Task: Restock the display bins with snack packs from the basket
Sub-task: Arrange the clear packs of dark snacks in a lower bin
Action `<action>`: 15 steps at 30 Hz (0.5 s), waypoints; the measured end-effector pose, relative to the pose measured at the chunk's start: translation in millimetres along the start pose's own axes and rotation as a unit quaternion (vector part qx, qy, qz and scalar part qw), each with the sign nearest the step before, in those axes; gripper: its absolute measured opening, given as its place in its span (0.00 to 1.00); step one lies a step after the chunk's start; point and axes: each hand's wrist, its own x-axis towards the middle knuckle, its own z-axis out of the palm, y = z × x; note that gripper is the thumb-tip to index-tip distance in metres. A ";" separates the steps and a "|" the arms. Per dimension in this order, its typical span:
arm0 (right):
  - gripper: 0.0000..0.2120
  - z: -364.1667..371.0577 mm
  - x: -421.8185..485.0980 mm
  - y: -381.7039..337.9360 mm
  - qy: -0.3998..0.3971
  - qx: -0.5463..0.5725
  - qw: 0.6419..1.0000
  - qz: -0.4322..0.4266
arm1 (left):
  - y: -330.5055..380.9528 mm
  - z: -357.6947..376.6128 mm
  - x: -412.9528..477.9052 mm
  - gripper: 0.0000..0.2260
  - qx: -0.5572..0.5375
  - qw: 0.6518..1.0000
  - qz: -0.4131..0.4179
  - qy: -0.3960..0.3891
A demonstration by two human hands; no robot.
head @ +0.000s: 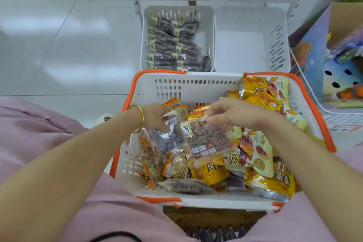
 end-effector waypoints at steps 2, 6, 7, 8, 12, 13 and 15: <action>0.07 -3.4 0.0 4.1 0.020 0.058 0.998 0.004 | 5.5 -14.4 -5.2 0.12 -0.033 0.999 0.032 0.017; 0.13 -13.8 2.2 12.1 0.105 0.231 0.967 0.005 | 19.0 -48.6 -19.3 0.17 -0.104 0.980 0.092 0.141; 0.12 -16.4 2.9 12.7 0.125 0.292 0.948 0.005 | 21.3 -54.8 -21.1 0.17 -0.141 0.969 0.108 0.174; 0.10 -19.1 3.5 13.3 0.141 0.356 0.924 0.003 | 22.1 -59.5 -21.2 0.17 -0.194 0.952 0.129 0.200; 0.11 -24.0 4.1 18.2 0.107 0.550 0.828 -0.013 | 34.3 -62.3 -21.5 0.17 -0.312 0.880 0.214 0.287; 0.13 -22.9 4.2 18.3 0.078 0.587 0.805 -0.017 | 38.9 -60.1 -20.9 0.17 -0.317 0.867 0.233 0.306; 0.17 -19.6 4.6 16.7 0.029 0.636 0.771 -0.037 | 46.2 -53.6 -18.1 0.16 -0.305 0.850 0.271 0.332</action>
